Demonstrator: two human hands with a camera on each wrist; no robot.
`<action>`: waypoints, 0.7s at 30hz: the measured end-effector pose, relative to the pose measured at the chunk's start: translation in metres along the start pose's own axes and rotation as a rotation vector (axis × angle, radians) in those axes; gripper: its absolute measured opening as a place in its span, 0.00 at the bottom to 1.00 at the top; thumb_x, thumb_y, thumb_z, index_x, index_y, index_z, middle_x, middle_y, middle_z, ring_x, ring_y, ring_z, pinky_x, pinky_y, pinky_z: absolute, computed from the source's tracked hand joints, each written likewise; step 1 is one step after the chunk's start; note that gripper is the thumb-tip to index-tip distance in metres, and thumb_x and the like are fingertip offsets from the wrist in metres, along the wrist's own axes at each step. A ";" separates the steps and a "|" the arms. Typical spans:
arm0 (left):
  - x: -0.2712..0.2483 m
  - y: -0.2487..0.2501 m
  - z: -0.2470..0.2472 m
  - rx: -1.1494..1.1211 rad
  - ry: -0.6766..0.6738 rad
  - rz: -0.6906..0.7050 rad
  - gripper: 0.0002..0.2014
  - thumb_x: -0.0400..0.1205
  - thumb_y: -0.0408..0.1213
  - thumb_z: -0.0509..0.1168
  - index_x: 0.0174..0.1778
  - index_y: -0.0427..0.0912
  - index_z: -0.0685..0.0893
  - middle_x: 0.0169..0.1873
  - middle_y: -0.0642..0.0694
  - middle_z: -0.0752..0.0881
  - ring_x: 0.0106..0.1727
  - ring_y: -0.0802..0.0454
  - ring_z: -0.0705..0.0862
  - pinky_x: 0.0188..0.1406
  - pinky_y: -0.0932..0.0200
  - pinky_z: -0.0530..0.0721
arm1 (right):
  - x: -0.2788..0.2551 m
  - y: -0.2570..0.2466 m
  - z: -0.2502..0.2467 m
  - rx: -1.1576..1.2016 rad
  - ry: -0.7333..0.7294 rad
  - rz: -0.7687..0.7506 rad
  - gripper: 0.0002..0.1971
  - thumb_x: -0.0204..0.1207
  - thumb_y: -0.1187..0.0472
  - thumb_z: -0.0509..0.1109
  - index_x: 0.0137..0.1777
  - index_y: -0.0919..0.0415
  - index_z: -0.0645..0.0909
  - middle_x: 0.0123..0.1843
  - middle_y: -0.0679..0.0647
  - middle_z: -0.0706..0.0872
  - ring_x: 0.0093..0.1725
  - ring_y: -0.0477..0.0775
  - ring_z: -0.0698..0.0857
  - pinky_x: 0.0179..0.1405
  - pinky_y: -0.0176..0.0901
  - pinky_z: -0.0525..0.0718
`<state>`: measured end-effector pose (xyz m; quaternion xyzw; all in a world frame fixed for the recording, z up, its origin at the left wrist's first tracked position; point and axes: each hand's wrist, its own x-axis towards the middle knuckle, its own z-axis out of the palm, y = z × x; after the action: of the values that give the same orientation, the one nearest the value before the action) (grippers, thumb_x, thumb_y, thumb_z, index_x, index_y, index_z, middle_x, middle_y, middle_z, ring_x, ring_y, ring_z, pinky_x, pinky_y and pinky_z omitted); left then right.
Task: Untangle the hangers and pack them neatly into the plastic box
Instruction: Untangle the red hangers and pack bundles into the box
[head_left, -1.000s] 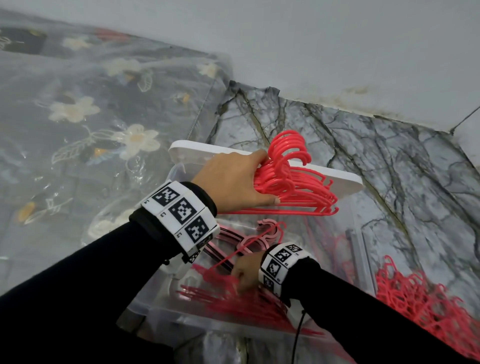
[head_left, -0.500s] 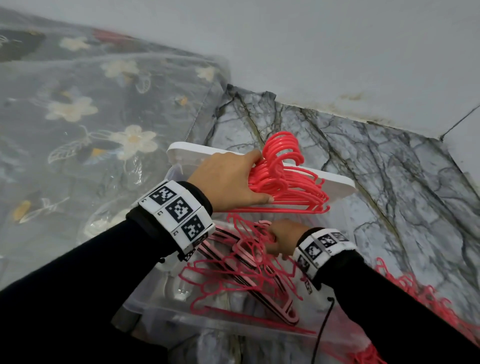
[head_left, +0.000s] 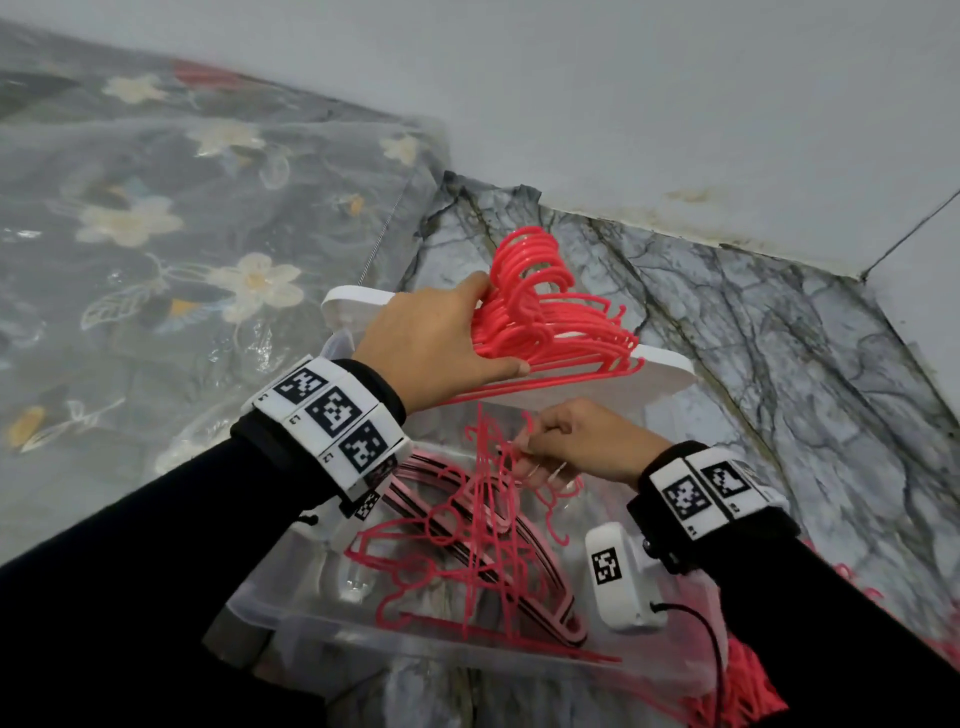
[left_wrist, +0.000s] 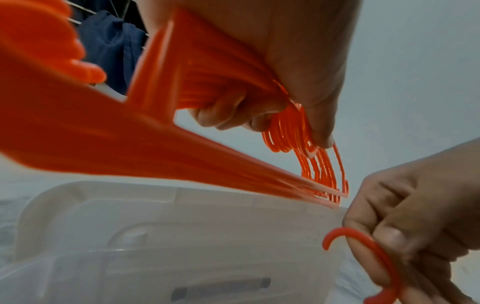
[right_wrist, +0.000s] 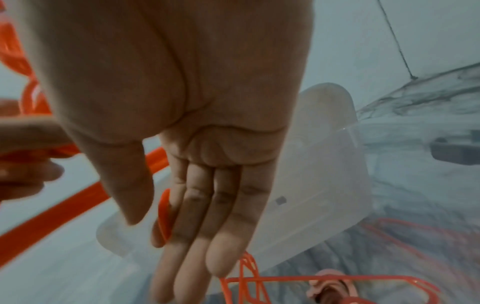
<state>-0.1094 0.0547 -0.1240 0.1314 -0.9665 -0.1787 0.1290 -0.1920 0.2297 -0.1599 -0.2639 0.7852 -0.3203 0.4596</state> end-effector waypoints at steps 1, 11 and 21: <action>0.001 0.000 -0.001 -0.010 0.017 -0.020 0.39 0.66 0.70 0.68 0.66 0.49 0.74 0.49 0.47 0.88 0.50 0.43 0.86 0.47 0.48 0.82 | -0.004 -0.001 -0.001 0.042 -0.011 -0.018 0.08 0.83 0.68 0.61 0.55 0.73 0.79 0.41 0.59 0.88 0.31 0.46 0.86 0.26 0.32 0.81; 0.001 -0.001 -0.005 -0.223 0.125 -0.118 0.49 0.52 0.79 0.64 0.65 0.53 0.75 0.51 0.51 0.87 0.50 0.47 0.86 0.47 0.56 0.78 | -0.022 -0.011 0.003 0.150 0.311 -0.282 0.07 0.78 0.63 0.70 0.38 0.60 0.83 0.34 0.71 0.81 0.33 0.59 0.75 0.27 0.41 0.75; 0.000 -0.009 -0.018 -0.198 0.165 -0.101 0.47 0.55 0.82 0.61 0.63 0.54 0.76 0.46 0.57 0.84 0.45 0.53 0.84 0.43 0.57 0.76 | -0.027 -0.031 -0.002 0.122 0.563 -0.671 0.08 0.73 0.65 0.75 0.38 0.53 0.81 0.35 0.44 0.83 0.37 0.44 0.82 0.41 0.45 0.83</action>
<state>-0.1020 0.0410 -0.1111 0.1809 -0.9225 -0.2679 0.2111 -0.1779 0.2290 -0.1208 -0.3792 0.7303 -0.5569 0.1129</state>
